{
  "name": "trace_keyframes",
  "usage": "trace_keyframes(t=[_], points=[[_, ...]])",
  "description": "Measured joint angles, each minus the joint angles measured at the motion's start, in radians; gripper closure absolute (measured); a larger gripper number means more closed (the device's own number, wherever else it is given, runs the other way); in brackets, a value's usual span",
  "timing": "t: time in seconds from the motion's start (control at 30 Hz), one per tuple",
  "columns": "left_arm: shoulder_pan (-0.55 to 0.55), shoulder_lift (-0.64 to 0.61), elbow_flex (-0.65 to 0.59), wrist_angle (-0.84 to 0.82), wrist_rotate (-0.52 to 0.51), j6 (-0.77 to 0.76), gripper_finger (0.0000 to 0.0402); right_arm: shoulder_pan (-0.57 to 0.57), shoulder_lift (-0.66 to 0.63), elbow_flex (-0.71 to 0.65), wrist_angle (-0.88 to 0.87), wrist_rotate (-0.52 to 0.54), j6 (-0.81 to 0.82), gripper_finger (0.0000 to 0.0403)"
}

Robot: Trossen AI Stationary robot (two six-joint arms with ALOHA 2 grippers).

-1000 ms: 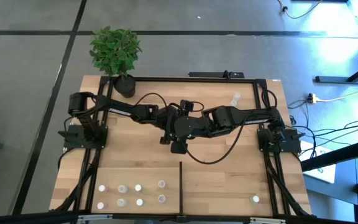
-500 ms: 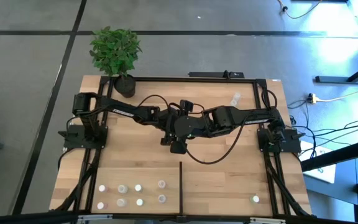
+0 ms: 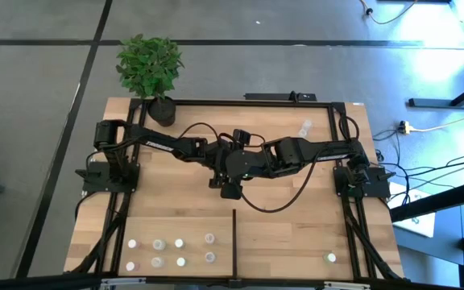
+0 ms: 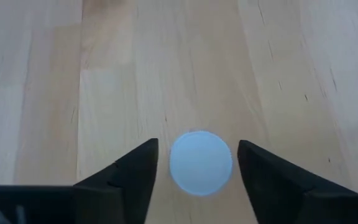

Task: Pick and place medicine bottles onto shelf by color
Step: Put the pink pill bottle on the shelf aligned with the other pink pill bottles

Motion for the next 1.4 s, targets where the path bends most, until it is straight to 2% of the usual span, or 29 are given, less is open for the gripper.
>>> trace_keyframes(t=[0.3, 0.47, 0.7, 1.0, 1.2, 1.4], points=[[-0.008, 0.000, 0.000, -0.001, 0.000, -0.019, 0.0270, 0.000, 0.000, 0.000, 0.000, 0.000, 0.000, 0.0193], [-0.013, 0.000, 0.000, -0.003, 0.000, -0.025, 0.0297, 0.000, 0.000, 0.000, 0.000, 0.000, 0.000, 0.0193], [-0.032, -0.026, 0.002, -0.077, -0.019, -0.051, 0.0301, 0.000, 0.000, 0.000, 0.000, 0.000, 0.000, 0.0193], [-0.089, -0.157, 0.000, -0.210, -0.090, -0.113, 0.0301, 0.000, 0.000, 0.000, 0.001, 0.000, 0.000, 0.0193], [-0.136, -0.282, 0.000, -0.334, -0.189, -0.170, 0.0301, 0.000, 0.000, 0.000, 0.009, 0.000, 0.000, 0.0193], [-0.198, -0.421, 0.000, -0.504, -0.291, -0.301, 0.0301, 0.000, 0.000, 0.000, 0.023, -0.001, 0.000, 0.0193]])
